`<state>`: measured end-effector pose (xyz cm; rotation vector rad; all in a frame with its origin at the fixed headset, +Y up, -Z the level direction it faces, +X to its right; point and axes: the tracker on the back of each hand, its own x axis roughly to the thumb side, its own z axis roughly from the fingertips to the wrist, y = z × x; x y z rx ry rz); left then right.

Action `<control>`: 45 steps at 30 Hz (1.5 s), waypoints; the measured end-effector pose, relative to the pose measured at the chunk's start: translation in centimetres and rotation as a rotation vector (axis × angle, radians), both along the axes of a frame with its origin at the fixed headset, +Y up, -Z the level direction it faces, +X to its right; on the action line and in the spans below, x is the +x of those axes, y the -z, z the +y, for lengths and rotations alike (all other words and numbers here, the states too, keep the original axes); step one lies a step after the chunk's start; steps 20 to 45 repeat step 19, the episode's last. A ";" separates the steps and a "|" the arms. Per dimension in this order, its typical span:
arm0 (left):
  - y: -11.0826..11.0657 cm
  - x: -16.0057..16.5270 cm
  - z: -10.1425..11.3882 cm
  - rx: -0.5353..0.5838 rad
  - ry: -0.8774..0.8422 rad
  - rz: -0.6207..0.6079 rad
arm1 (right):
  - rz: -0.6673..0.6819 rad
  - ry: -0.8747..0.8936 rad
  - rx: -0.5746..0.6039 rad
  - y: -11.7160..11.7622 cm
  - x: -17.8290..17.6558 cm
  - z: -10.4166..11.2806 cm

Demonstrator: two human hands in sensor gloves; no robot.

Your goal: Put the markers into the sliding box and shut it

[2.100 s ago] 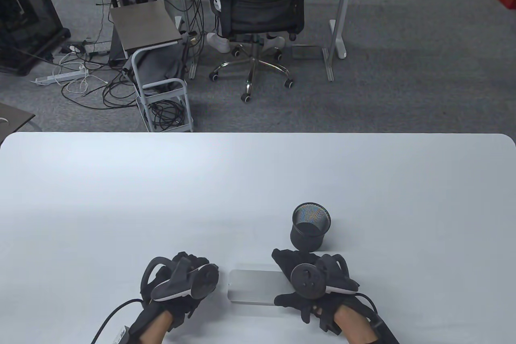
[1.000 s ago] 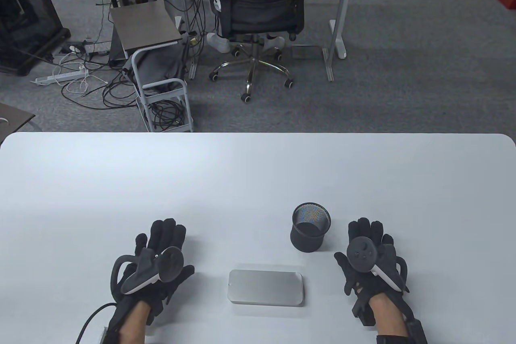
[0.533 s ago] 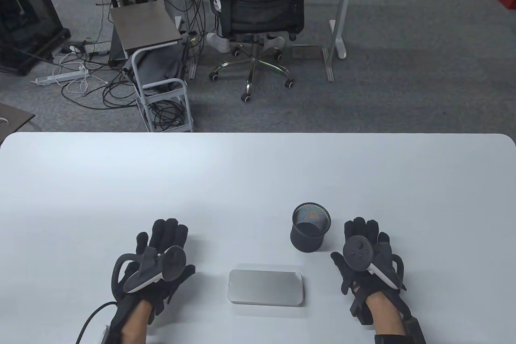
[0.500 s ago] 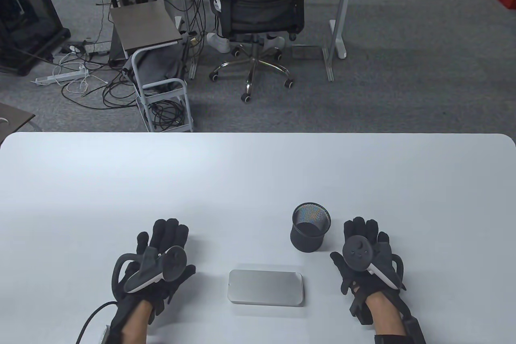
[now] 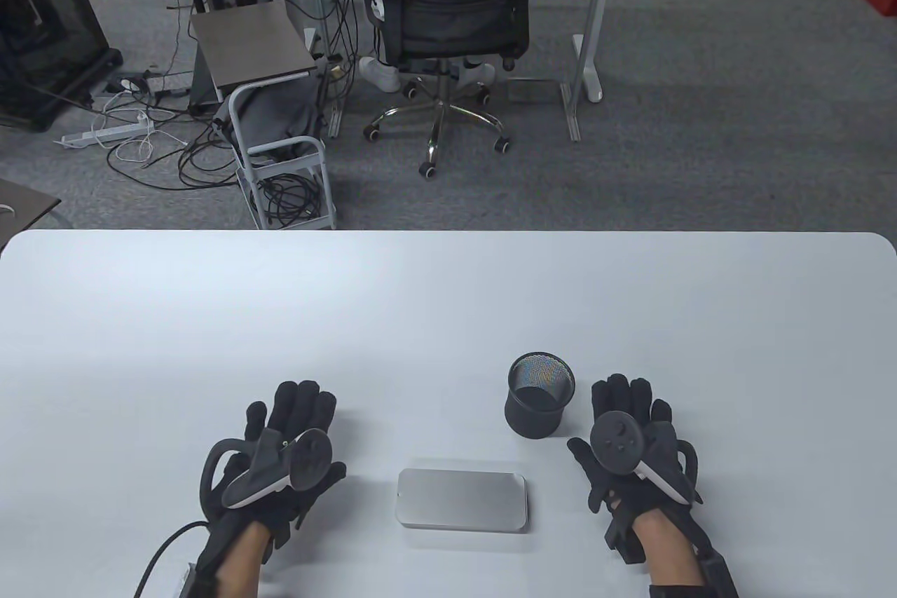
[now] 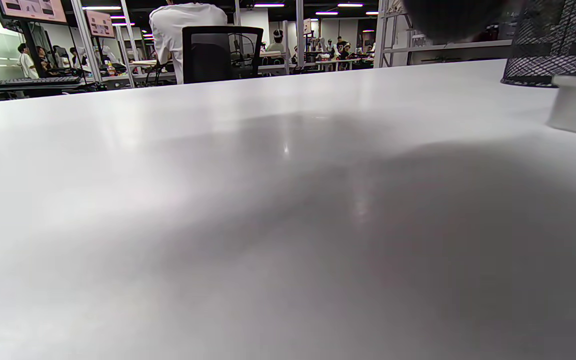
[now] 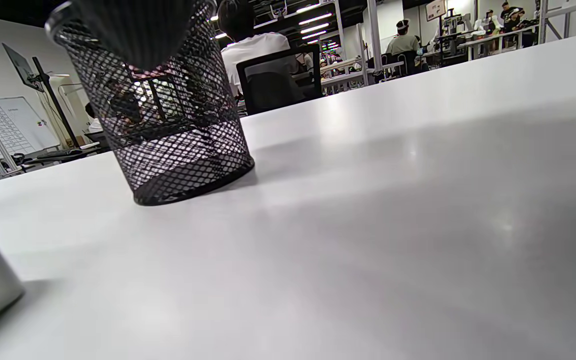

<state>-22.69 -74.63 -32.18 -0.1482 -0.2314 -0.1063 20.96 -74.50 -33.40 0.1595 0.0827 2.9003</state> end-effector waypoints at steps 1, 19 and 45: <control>0.0 0.1 0.0 -0.007 0.001 -0.002 | 0.002 -0.002 0.000 0.0 0.0 0.0; 0.0 0.1 0.0 0.005 0.005 -0.005 | 0.002 0.010 -0.006 -0.1 -0.2 0.0; 0.0 0.1 0.0 0.005 0.005 -0.005 | 0.002 0.010 -0.006 -0.1 -0.2 0.0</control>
